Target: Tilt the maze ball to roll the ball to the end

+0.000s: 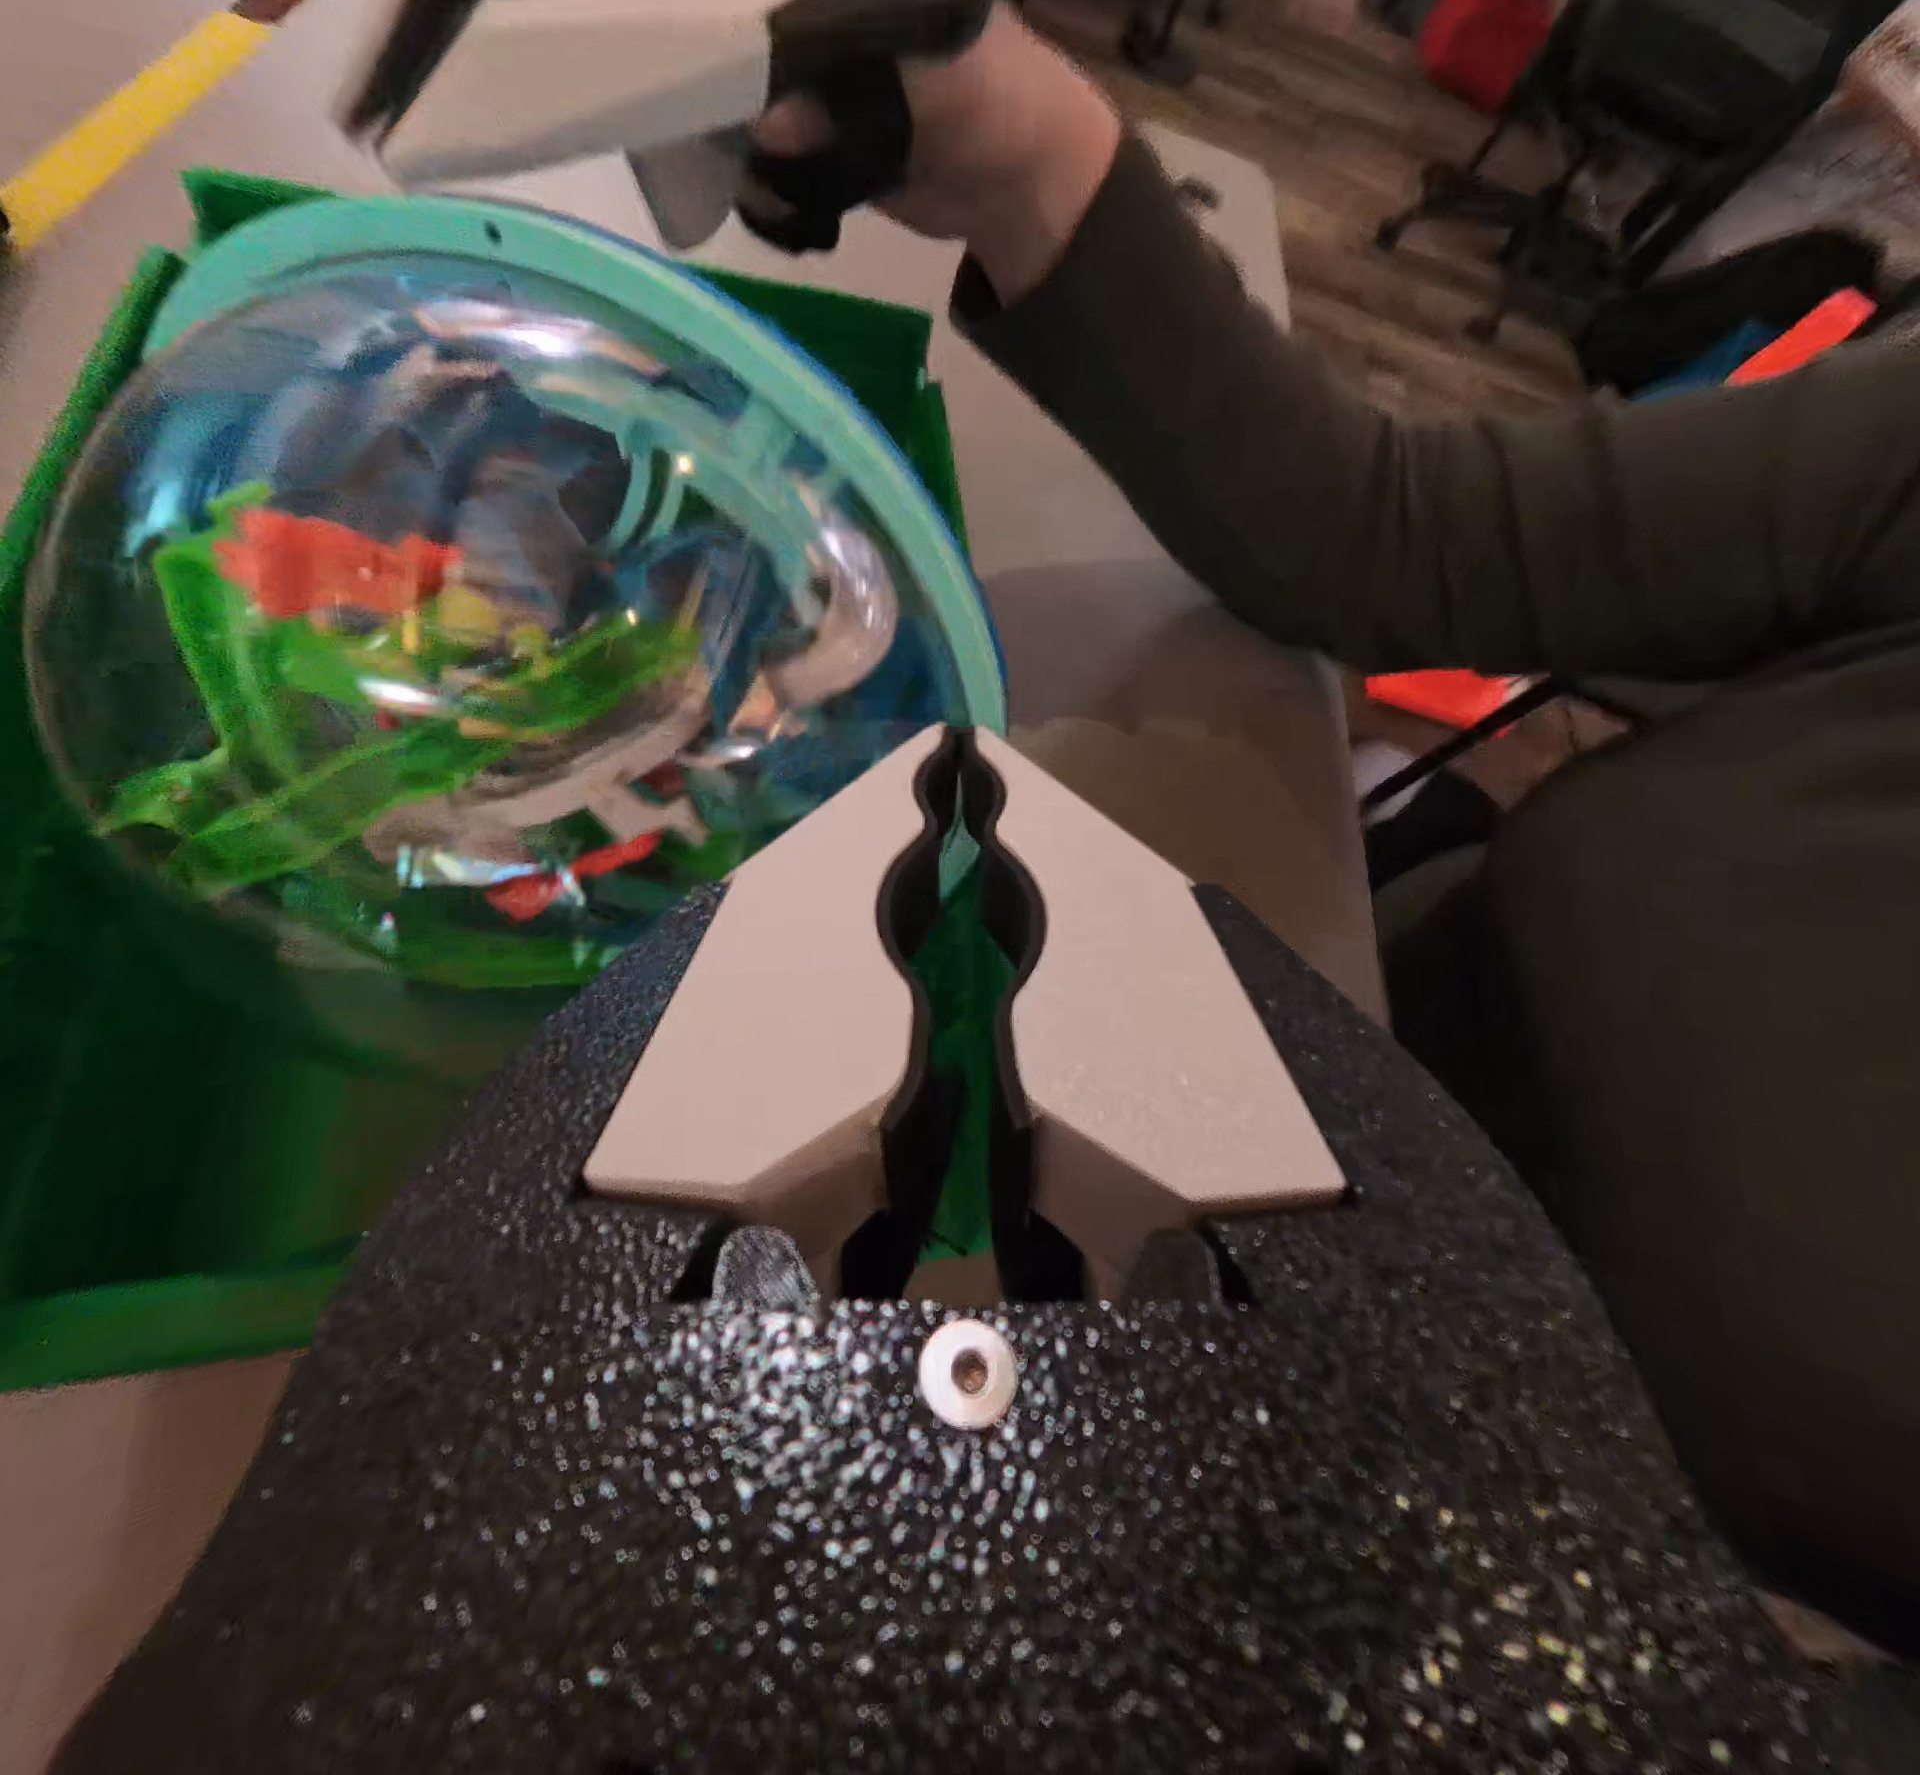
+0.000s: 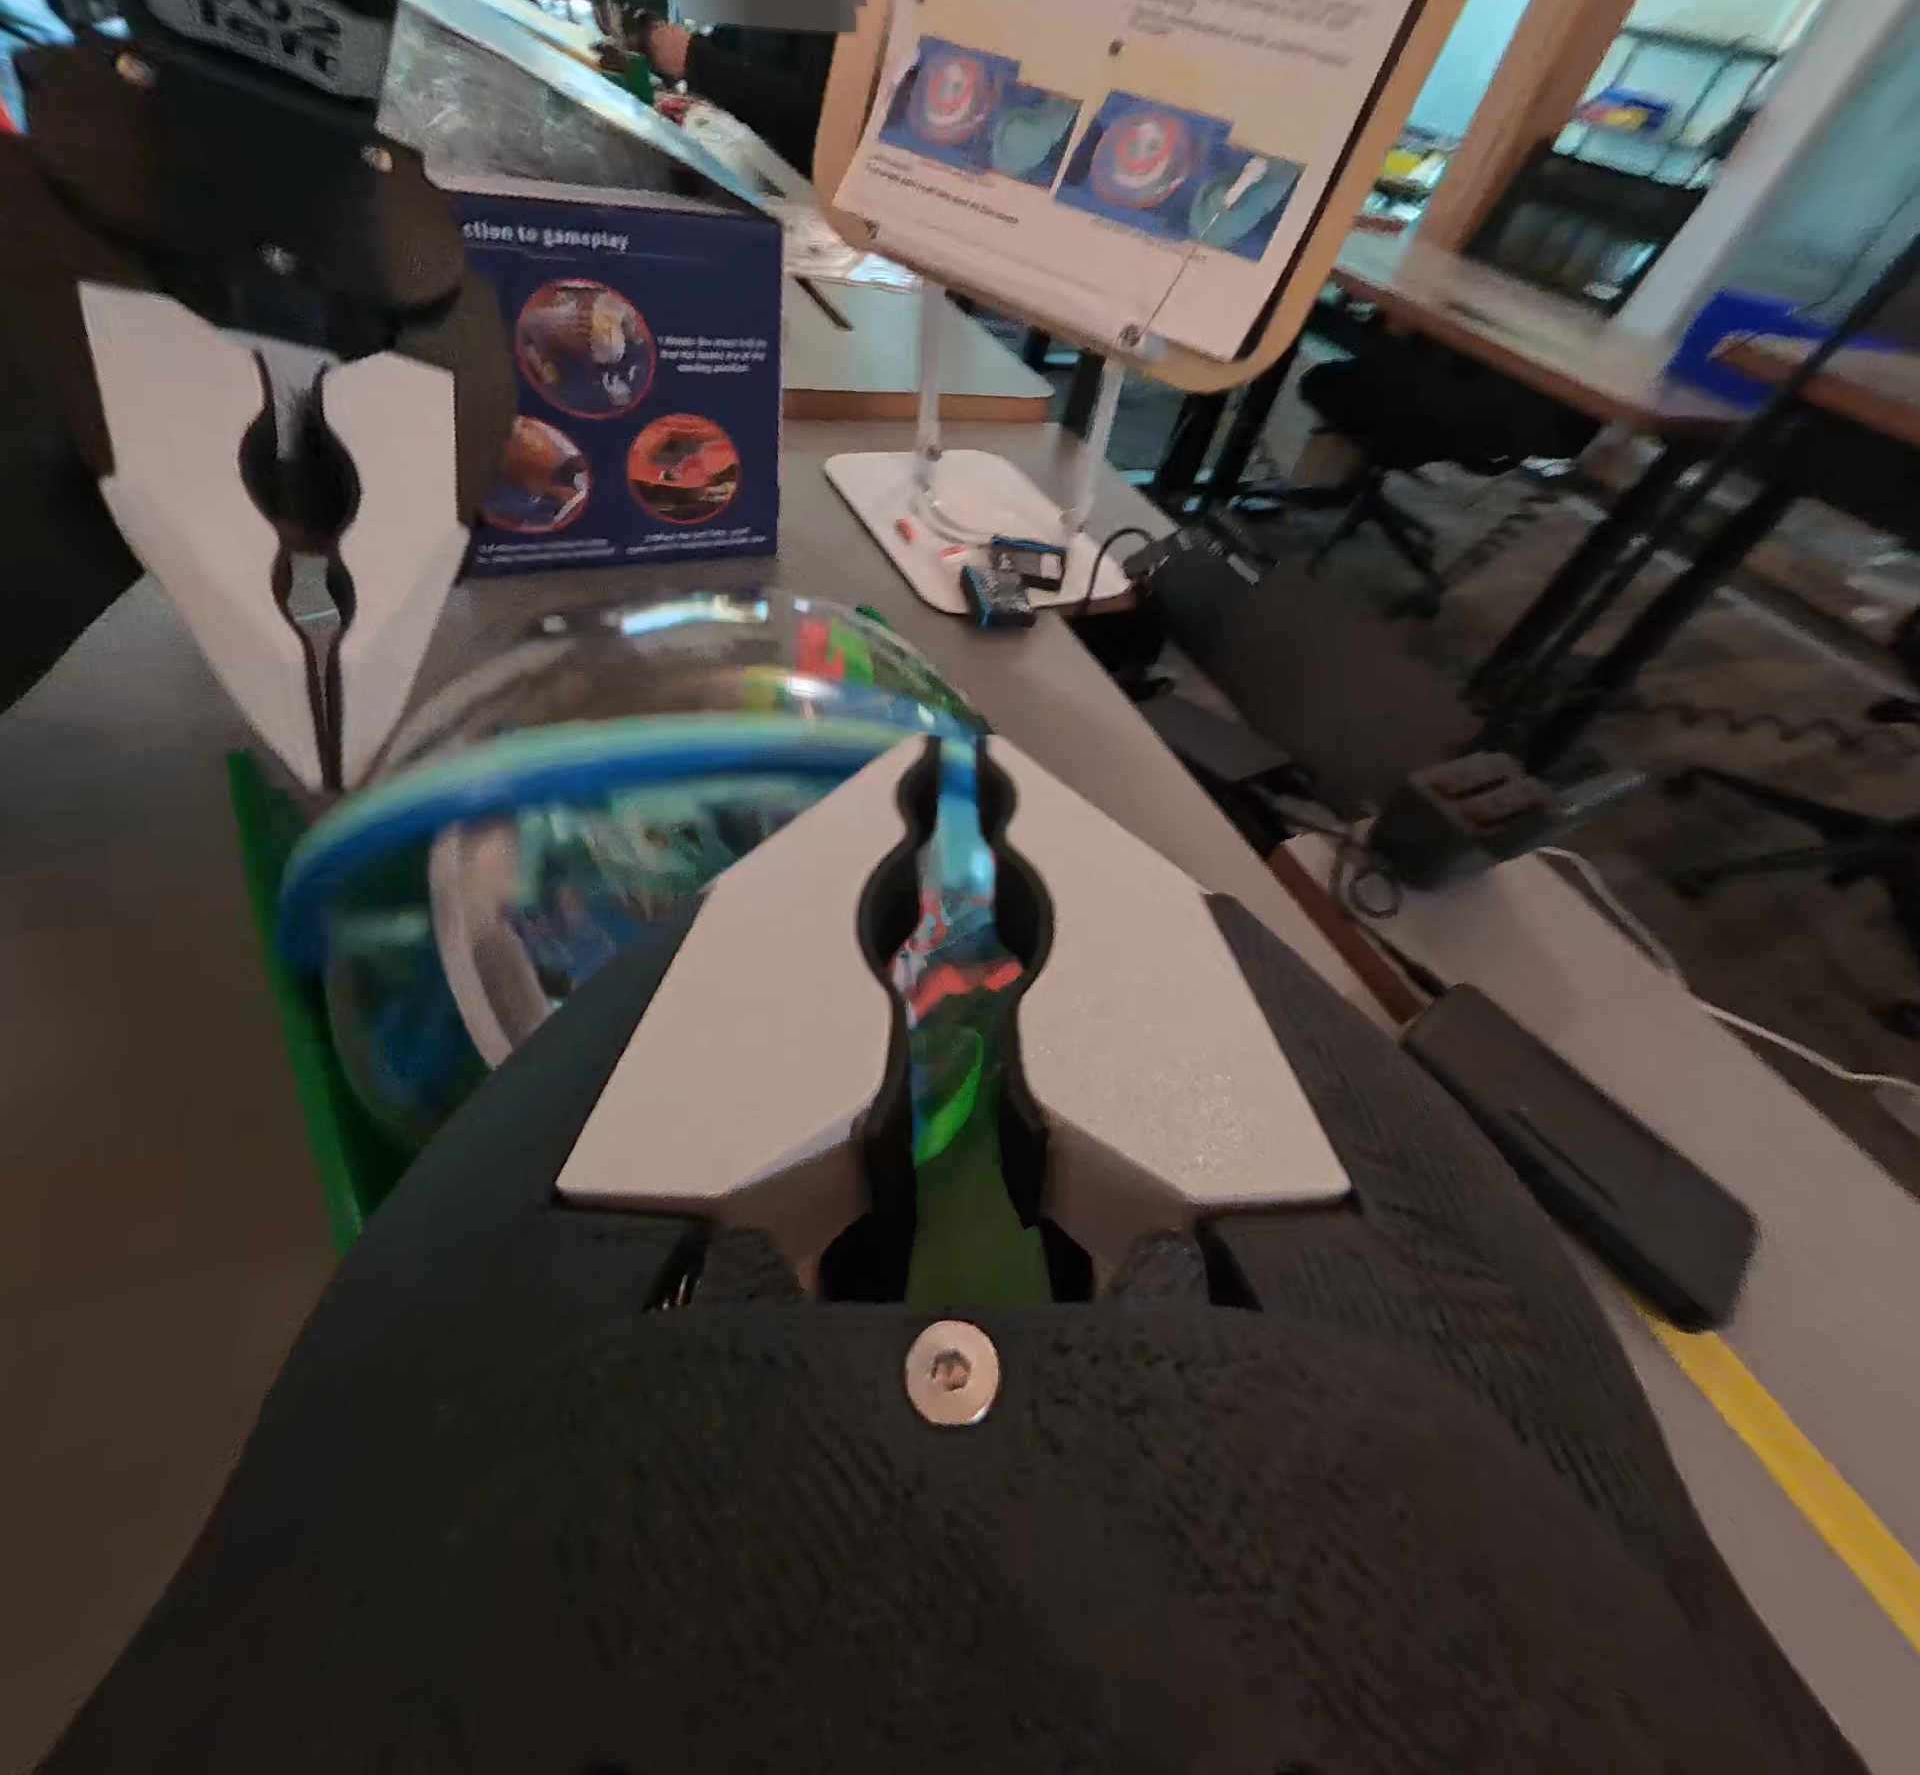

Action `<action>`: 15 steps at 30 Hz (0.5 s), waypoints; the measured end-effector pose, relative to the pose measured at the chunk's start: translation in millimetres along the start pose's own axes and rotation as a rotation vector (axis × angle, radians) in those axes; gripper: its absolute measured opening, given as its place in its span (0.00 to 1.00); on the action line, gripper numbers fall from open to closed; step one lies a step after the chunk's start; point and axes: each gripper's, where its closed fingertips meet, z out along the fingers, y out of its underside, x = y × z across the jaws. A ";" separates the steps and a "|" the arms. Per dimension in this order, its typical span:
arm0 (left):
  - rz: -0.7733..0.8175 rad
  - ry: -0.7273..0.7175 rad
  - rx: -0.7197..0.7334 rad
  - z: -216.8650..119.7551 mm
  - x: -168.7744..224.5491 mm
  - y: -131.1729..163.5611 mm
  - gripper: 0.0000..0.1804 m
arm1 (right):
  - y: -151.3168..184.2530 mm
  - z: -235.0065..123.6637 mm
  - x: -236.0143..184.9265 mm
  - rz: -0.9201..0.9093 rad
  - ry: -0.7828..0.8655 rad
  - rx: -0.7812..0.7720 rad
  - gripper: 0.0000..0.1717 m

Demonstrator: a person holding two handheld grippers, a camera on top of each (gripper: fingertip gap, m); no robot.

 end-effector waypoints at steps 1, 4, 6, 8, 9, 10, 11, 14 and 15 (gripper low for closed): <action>0.023 -0.037 -0.024 0.8 -3.2 3.1 0.00 | -5.6 -2.5 0.1 -0.012 0.019 0.012 0.10; 0.010 -0.044 0.014 -14.8 1.1 -2.4 0.00 | -13.9 -19.3 -3.3 0.067 -0.005 -0.006 0.38; -0.016 -0.086 0.113 -34.1 -4.8 -15.2 0.00 | -2.2 -32.3 -3.6 0.117 -0.013 -0.094 0.45; -0.053 -0.231 0.195 -54.5 -30.6 -22.4 0.05 | 18.5 -45.5 -0.5 0.140 0.011 -0.212 0.51; -0.077 -0.293 0.231 -62.5 -43.6 -24.6 0.12 | 28.6 -51.4 -0.6 0.160 0.015 -0.267 0.55; -0.103 -0.320 0.262 -66.7 -52.5 -26.2 0.19 | 38.1 -56.4 -3.2 0.193 0.005 -0.318 0.58; -0.130 -0.312 0.281 -67.1 -56.9 -27.1 0.24 | 47.2 -60.5 -6.6 0.231 -0.006 -0.369 0.61; -0.188 -0.283 0.292 -58.6 -64.4 -26.8 0.34 | 70.5 -70.9 -9.8 0.292 0.014 -0.508 0.64; -0.187 -0.287 0.282 -54.7 -66.4 -25.7 0.36 | 75.9 -73.3 -10.4 0.302 0.024 -0.543 0.65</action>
